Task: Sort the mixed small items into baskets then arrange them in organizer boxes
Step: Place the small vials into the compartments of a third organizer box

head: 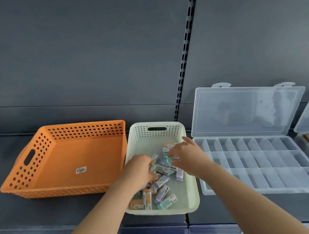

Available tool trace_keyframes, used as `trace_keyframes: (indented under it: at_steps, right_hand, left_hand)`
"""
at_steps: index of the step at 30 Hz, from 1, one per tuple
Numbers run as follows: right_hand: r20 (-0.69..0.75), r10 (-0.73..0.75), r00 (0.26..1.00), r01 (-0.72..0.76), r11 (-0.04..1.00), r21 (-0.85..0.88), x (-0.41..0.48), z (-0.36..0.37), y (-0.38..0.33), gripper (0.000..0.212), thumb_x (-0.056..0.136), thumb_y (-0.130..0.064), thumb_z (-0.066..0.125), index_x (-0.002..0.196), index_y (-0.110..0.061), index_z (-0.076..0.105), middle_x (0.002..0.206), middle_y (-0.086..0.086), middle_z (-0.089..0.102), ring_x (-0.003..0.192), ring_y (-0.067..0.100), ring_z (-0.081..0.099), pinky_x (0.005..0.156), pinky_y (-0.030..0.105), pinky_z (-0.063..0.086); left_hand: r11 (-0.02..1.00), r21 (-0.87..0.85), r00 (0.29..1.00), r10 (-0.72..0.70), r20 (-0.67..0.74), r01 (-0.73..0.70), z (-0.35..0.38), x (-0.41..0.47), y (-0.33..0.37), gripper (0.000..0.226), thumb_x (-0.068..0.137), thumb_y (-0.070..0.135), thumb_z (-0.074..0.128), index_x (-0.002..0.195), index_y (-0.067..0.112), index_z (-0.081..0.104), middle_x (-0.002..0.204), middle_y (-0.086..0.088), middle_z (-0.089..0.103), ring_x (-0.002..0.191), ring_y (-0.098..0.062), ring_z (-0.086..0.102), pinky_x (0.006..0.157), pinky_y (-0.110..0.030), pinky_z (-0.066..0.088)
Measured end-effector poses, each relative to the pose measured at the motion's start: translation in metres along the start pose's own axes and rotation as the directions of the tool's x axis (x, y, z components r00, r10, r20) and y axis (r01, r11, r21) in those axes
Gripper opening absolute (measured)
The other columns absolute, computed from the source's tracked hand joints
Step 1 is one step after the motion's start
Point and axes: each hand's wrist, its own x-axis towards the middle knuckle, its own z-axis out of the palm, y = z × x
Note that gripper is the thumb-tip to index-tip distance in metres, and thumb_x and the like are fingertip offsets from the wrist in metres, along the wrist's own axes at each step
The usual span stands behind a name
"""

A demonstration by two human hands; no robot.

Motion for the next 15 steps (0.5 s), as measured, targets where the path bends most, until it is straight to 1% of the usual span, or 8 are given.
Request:
trace_keyframes:
  at_steps: [3,6,8,9,11,13,14,15]
  right_hand:
    - [-0.007,-0.002,1.0,0.001,1.0,-0.006,0.007,0.0,0.004,0.028,0.09,-0.027,0.06,0.118,-0.025,0.064,0.123,-0.006,0.061,0.119,0.012,0.05,0.117,0.028,0.002]
    - [-0.023,-0.026,0.999,0.026,0.999,-0.02,0.007,0.001,0.007,0.024,0.087,-0.025,0.064,0.111,-0.023,0.066,0.113,-0.005,0.065,0.11,0.016,0.054,0.113,0.027,0.02]
    - [-0.084,-0.011,0.996,0.021,0.991,0.129,0.003,0.001,0.009,0.02,0.083,-0.019,0.067,0.103,-0.021,0.069,0.101,-0.005,0.067,0.097,0.016,0.059,0.098,0.028,0.043]
    - [-0.125,0.013,0.992,0.018,0.97,0.243,-0.001,-0.003,0.008,0.02,0.082,-0.016,0.068,0.101,-0.02,0.07,0.096,-0.005,0.067,0.09,0.014,0.061,0.088,0.027,0.05]
    - [-0.201,0.089,0.976,0.012,0.891,0.454,-0.01,-0.012,0.011,0.023,0.083,-0.013,0.069,0.105,-0.02,0.07,0.093,-0.004,0.067,0.081,0.01,0.06,0.078,0.02,0.052]
    - [-0.228,0.18,0.957,-0.002,0.787,0.617,-0.022,-0.025,0.02,0.025,0.085,-0.012,0.067,0.108,-0.022,0.069,0.089,-0.004,0.066,0.076,0.008,0.059,0.072,0.015,0.049]
    - [-0.228,0.227,0.947,-0.01,0.728,0.685,-0.029,-0.031,0.028,0.023,0.087,-0.011,0.065,0.106,-0.024,0.068,0.084,-0.006,0.065,0.071,0.006,0.058,0.068,0.014,0.048]
    - [-0.226,0.278,0.934,-0.019,0.667,0.745,-0.035,-0.037,0.037,0.02,0.088,-0.01,0.064,0.102,-0.025,0.067,0.077,-0.008,0.063,0.066,0.004,0.056,0.063,0.013,0.046]
  left_hand:
    - [0.998,-0.053,0.999,0.029,-0.045,-0.031,0.001,0.0,-0.003,0.043,0.078,0.018,0.076,0.119,0.017,0.062,0.107,-0.002,0.068,0.084,-0.013,0.065,0.076,-0.029,0.054]
    - [0.981,-0.179,0.994,0.058,-0.096,-0.075,-0.005,-0.009,-0.008,0.027,0.079,0.016,0.074,0.105,0.025,0.069,0.097,0.01,0.069,0.08,-0.002,0.062,0.073,-0.025,0.053]
    - [0.954,-0.28,0.987,0.074,-0.142,-0.111,-0.012,-0.019,-0.012,0.027,0.083,0.017,0.07,0.106,0.03,0.067,0.093,0.021,0.064,0.08,0.006,0.058,0.068,-0.012,0.046]
    - [0.933,-0.334,0.983,0.079,-0.168,-0.132,-0.015,-0.023,-0.012,0.029,0.086,0.017,0.067,0.111,0.032,0.065,0.096,0.023,0.062,0.083,0.007,0.058,0.067,-0.009,0.044]
    - [0.876,-0.453,0.976,0.083,-0.199,-0.167,-0.022,-0.028,-0.006,0.029,0.091,0.019,0.061,0.114,0.036,0.062,0.102,0.02,0.063,0.085,0.003,0.06,0.066,-0.006,0.044]
    - [0.82,-0.535,0.973,0.106,-0.206,-0.203,-0.029,-0.025,0.01,0.03,0.094,0.019,0.055,0.113,0.041,0.062,0.096,0.01,0.067,0.082,-0.008,0.064,0.066,-0.014,0.047]
    - [0.804,-0.549,0.968,0.129,-0.217,-0.23,-0.031,-0.021,0.021,0.031,0.095,0.018,0.053,0.113,0.043,0.062,0.094,0.008,0.067,0.081,-0.009,0.065,0.068,-0.018,0.048]
    - [0.799,-0.539,0.958,0.158,-0.238,-0.266,-0.031,-0.013,0.034,0.032,0.096,0.017,0.052,0.113,0.042,0.062,0.092,0.009,0.067,0.08,-0.005,0.064,0.07,-0.018,0.048]
